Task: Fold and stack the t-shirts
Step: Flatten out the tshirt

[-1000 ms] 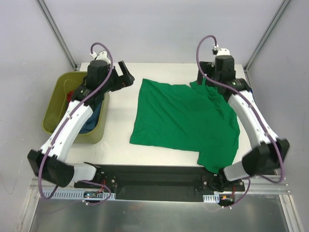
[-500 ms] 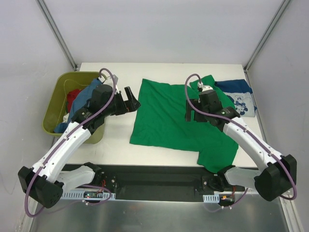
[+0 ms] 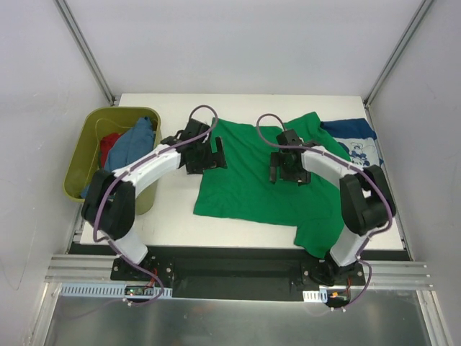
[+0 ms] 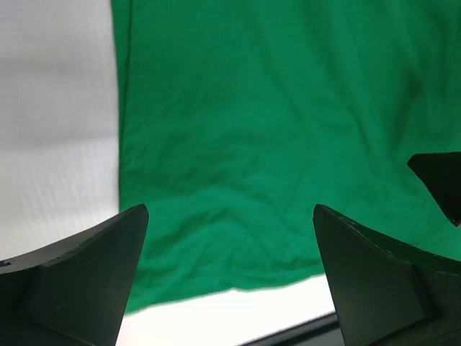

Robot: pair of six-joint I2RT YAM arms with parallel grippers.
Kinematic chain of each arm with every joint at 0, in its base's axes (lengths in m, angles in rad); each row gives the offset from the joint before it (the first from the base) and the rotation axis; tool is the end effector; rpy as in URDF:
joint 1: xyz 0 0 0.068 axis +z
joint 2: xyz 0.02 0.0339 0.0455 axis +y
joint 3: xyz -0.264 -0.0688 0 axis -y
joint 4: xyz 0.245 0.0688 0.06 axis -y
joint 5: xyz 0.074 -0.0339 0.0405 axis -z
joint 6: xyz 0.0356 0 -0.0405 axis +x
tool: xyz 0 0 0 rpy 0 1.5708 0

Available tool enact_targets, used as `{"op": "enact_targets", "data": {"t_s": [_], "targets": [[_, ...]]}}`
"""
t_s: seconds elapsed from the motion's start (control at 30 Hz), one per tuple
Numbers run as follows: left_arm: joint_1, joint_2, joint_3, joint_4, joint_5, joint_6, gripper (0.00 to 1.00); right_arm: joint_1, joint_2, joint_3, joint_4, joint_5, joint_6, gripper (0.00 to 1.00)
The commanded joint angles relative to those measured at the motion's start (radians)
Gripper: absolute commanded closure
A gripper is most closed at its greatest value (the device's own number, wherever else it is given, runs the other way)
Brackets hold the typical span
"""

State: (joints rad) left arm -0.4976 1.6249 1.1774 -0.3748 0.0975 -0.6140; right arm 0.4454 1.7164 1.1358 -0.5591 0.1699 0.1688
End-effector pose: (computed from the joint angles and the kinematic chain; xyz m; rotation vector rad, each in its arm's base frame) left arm 0.3108 -0.1728 0.2450 -0.0970 2.4834 -0.6179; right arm 0.3109 0.1418 0.1914 -0.3200 2.6617 -0.0402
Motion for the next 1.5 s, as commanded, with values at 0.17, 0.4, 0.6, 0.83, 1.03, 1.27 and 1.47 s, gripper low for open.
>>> {"op": "enact_targets", "data": {"t_s": [0.17,0.4,0.6,0.83,1.03,1.27,1.47], "targets": [[0.028,0.396,0.280,0.020,0.099,0.016,0.01,-0.054,0.302,0.321,-0.088,-0.091,-0.080,0.03],[0.165,0.521,0.329,0.020,0.117,0.005,0.01,-0.037,0.465,0.551,-0.148,-0.194,-0.118,0.03],[0.241,0.510,0.315,0.017,0.033,0.005,0.01,0.006,0.606,0.746,-0.182,-0.245,-0.134,0.03],[0.234,0.472,0.396,0.016,0.094,0.039,0.01,0.006,0.585,0.828,-0.211,-0.176,-0.147,0.03],[0.151,0.278,0.333,0.011,0.071,0.077,0.01,0.001,0.277,0.609,-0.173,-0.116,-0.160,0.03],[0.076,-0.173,-0.080,-0.001,-0.024,0.024,0.01,0.027,-0.159,0.123,-0.111,-0.057,-0.081,0.03],[0.067,-0.437,-0.380,-0.033,-0.119,-0.082,0.03,0.032,-0.437,-0.226,-0.117,-0.058,0.027,0.03]]}}
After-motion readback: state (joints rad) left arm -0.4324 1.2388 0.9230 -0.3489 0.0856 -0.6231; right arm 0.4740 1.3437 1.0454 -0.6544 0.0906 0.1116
